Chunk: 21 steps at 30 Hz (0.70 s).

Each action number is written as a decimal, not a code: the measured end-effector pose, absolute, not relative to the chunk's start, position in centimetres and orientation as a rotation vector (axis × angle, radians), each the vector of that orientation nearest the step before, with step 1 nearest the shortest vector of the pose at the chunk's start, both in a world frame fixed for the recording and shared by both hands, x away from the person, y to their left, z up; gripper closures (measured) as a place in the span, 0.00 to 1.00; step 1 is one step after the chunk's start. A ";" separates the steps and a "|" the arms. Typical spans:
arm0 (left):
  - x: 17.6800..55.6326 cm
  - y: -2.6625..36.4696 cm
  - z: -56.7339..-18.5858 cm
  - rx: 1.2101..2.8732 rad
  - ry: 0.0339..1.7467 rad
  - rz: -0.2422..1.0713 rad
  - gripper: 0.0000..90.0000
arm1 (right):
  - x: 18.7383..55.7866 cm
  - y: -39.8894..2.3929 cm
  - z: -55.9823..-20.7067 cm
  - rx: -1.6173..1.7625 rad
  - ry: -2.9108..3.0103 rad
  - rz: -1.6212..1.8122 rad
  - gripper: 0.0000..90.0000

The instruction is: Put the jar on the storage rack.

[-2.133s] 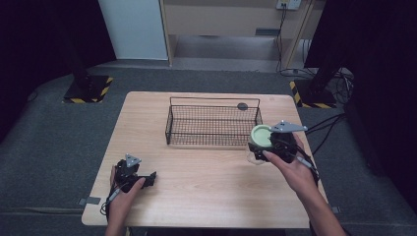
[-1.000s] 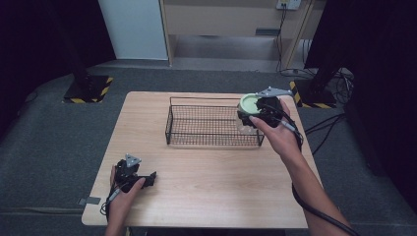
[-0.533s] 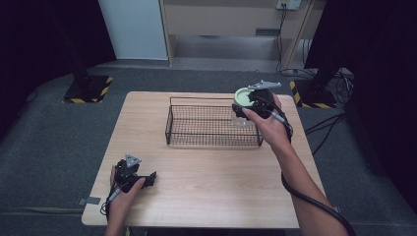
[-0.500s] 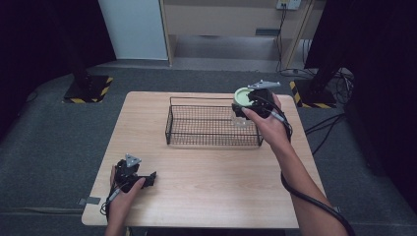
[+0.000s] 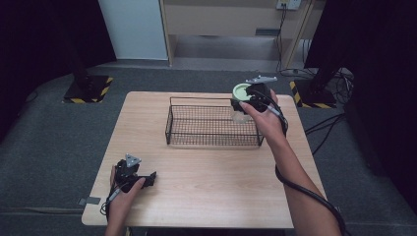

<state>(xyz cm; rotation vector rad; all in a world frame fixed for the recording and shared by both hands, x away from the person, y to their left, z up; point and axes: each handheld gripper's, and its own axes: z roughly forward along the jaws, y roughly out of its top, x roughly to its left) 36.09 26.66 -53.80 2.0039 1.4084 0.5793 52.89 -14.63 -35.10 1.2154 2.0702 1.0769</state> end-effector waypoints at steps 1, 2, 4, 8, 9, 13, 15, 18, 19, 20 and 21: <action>36.1 26.7 -53.8 2.004 1.409 0.579 0.00 | 53.0 -14.6 -35.2 1.220 2.068 1.075 0.13; 36.1 26.7 -53.8 2.004 1.409 0.579 0.00 | 53.1 -14.6 -35.3 1.222 2.069 1.074 0.13; 36.1 26.7 -53.8 2.004 1.408 0.579 0.00 | 53.5 -14.5 -35.6 1.232 2.064 1.064 0.13; 36.1 26.7 -53.8 2.004 1.408 0.579 0.00 | 53.8 -14.4 -36.1 1.244 2.063 1.049 0.13; 36.1 26.7 -53.8 2.004 1.409 0.579 0.00 | 53.8 -14.4 -36.1 1.244 2.063 1.049 0.13; 36.1 26.7 -53.8 2.004 1.408 0.579 0.00 | 54.2 -14.2 -36.8 1.259 2.066 1.042 0.13; 36.1 26.7 -53.8 2.005 1.408 0.579 0.00 | 54.5 -14.1 -37.3 1.264 2.071 1.036 0.13; 36.1 26.7 -53.8 2.004 1.408 0.579 0.00 | 54.7 -13.9 -37.7 1.269 2.074 1.029 0.13; 36.1 26.7 -53.8 2.004 1.408 0.579 0.00 | 54.8 -13.8 -37.9 1.273 2.072 1.030 0.13; 36.1 26.7 -53.8 2.004 1.408 0.579 0.00 | 54.8 -13.8 -38.0 1.279 2.072 1.033 0.13; 36.1 26.7 -53.8 2.004 1.409 0.579 0.00 | 54.8 -13.7 -38.2 1.283 2.072 1.033 0.13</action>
